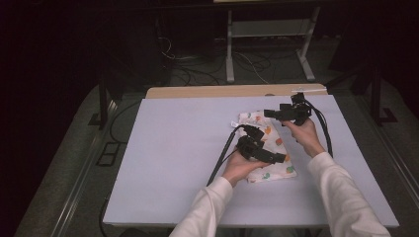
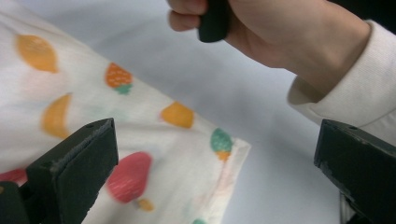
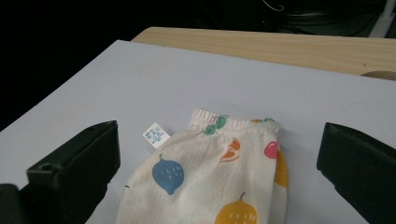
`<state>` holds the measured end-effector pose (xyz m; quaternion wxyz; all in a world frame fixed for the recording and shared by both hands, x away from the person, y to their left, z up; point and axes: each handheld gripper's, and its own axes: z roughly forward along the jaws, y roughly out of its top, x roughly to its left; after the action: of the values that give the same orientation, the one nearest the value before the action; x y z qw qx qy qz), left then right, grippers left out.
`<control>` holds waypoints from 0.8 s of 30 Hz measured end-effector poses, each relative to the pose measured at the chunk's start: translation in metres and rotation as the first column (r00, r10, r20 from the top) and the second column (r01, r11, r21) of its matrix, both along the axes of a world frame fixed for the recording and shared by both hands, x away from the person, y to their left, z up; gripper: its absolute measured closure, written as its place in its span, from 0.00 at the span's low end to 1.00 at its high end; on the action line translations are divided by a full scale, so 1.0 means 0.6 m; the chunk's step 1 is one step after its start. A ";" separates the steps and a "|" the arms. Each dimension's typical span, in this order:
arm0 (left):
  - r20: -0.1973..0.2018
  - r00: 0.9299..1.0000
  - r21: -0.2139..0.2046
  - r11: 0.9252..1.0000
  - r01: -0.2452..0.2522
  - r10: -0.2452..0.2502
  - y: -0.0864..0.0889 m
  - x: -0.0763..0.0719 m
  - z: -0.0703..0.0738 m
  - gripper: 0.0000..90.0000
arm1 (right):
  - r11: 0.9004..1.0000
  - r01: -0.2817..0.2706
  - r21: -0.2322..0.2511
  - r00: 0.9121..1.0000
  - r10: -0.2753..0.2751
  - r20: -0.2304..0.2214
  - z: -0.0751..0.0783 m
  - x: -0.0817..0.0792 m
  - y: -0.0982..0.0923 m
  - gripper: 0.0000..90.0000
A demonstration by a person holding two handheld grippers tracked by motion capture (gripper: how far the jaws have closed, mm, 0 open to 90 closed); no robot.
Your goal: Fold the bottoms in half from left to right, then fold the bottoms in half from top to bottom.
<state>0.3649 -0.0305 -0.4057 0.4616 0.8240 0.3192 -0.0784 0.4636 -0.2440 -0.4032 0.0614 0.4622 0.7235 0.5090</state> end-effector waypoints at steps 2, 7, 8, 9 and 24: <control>0.013 1.000 -0.001 1.000 -0.014 0.014 0.012 0.004 0.002 0.00 | 1.000 -0.001 0.000 1.000 0.001 0.001 -0.003 -0.002 0.001 0.00; 0.046 0.998 0.001 0.999 -0.044 0.044 0.034 0.015 0.006 0.00 | 1.000 0.001 0.013 1.000 -0.001 -0.001 -0.009 -0.006 -0.003 0.00; 0.052 0.998 -0.002 0.999 -0.044 0.044 0.039 0.018 0.007 0.00 | 1.000 0.000 0.013 1.000 0.000 -0.003 -0.009 -0.006 -0.003 0.00; 0.057 0.997 -0.008 0.999 -0.044 0.045 0.041 0.019 0.007 0.00 | 1.000 -0.003 0.008 1.000 0.003 -0.004 -0.009 -0.007 -0.003 0.00; 0.124 0.992 0.022 0.999 -0.035 0.032 0.076 0.053 0.006 0.00 | 1.000 -0.019 -0.002 1.000 0.019 0.015 -0.006 -0.006 -0.003 0.00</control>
<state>0.3964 0.0149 -0.4020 0.4718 0.8271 0.3049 -0.0158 0.4599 -0.2460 -0.4067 0.0626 0.4516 0.7279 0.5122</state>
